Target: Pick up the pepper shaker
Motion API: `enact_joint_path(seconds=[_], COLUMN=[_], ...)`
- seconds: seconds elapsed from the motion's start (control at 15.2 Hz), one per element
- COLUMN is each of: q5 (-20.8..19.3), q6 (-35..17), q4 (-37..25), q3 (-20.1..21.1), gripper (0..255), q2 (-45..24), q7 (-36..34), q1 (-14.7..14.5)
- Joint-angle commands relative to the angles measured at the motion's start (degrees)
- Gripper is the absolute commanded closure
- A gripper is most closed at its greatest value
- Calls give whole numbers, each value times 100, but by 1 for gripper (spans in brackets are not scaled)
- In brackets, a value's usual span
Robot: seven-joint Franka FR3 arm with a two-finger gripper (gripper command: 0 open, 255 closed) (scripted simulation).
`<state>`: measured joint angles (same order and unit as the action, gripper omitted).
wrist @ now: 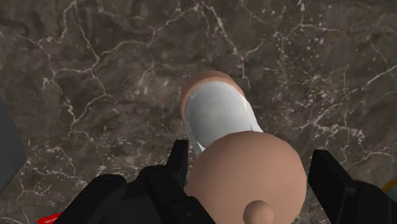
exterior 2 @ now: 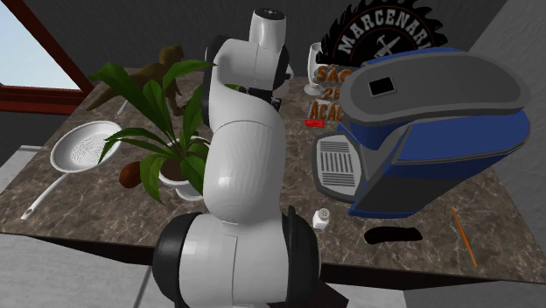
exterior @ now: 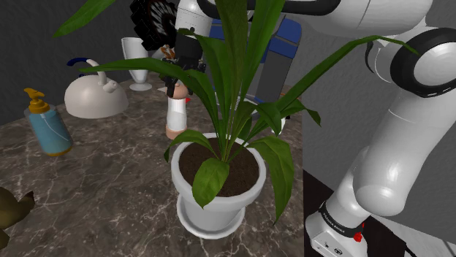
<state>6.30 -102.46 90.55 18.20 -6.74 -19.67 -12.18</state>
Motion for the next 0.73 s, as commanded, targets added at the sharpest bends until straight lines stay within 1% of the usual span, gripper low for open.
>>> enact_joint_path(seconds=[0.0,0.4,0.66], q5=[-2,-3,-27], q6=[-3,7,327], q4=[12,1,-372], q3=[-2,1,5], gripper=[255,255,255], q2=[-8,-8,-59], q7=[2,-5,-54], q1=[1,-2,-11])
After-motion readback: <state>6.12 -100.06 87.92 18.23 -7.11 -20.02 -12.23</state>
